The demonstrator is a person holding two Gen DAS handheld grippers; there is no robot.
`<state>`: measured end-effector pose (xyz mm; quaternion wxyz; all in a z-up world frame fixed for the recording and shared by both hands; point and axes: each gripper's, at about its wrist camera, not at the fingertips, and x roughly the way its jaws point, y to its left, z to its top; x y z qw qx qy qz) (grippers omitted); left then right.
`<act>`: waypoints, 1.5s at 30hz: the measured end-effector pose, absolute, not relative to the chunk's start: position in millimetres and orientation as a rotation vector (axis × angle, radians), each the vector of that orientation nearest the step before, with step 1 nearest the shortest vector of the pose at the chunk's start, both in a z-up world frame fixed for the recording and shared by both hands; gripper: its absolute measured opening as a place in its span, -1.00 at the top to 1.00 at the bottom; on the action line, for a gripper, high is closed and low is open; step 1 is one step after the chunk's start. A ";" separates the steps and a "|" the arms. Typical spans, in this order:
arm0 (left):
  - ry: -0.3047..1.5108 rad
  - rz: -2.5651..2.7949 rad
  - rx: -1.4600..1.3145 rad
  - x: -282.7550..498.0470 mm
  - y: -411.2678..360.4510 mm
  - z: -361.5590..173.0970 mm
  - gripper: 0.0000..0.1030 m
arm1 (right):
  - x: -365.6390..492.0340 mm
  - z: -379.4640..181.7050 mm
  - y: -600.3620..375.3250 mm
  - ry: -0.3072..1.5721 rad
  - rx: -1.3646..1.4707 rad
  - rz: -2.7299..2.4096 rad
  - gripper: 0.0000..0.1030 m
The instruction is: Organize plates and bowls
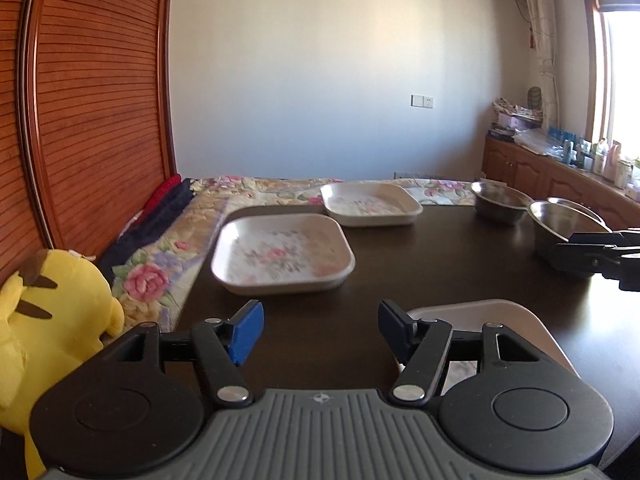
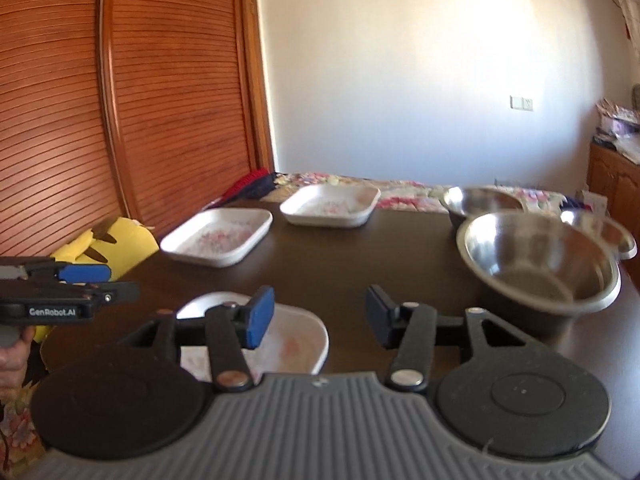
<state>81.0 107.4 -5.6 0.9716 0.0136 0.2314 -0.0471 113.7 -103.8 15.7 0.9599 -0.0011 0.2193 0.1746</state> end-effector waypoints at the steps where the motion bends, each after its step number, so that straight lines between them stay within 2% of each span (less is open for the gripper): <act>1: 0.465 -0.091 0.028 85.6 110.0 -4.5 -0.31 | 118.1 18.7 -101.5 0.443 -0.006 0.365 -0.02; 12: 0.477 -0.072 0.038 134.2 136.1 -4.4 -0.34 | 169.2 35.1 -61.3 0.475 -0.060 0.487 -0.02; 29: 0.533 -0.055 0.035 202.1 176.9 -16.6 -0.33 | 245.5 31.3 -3.9 0.600 -0.126 0.593 -0.01; 38: 0.564 -0.056 0.029 221.9 186.3 -26.0 -0.13 | 271.3 15.3 13.9 0.664 -0.142 0.611 0.01; 41: 0.577 -0.056 0.023 227.9 189.0 -30.8 0.06 | 277.8 8.7 17.4 0.687 -0.140 0.614 0.04; 42: 0.581 -0.056 0.018 229.5 189.6 -32.2 0.18 | 280.5 6.4 19.3 0.696 -0.140 0.615 0.08; 45: 0.594 -0.058 0.006 233.4 191.7 -36.2 0.23 | 286.9 0.6 22.1 0.723 -0.136 0.619 0.16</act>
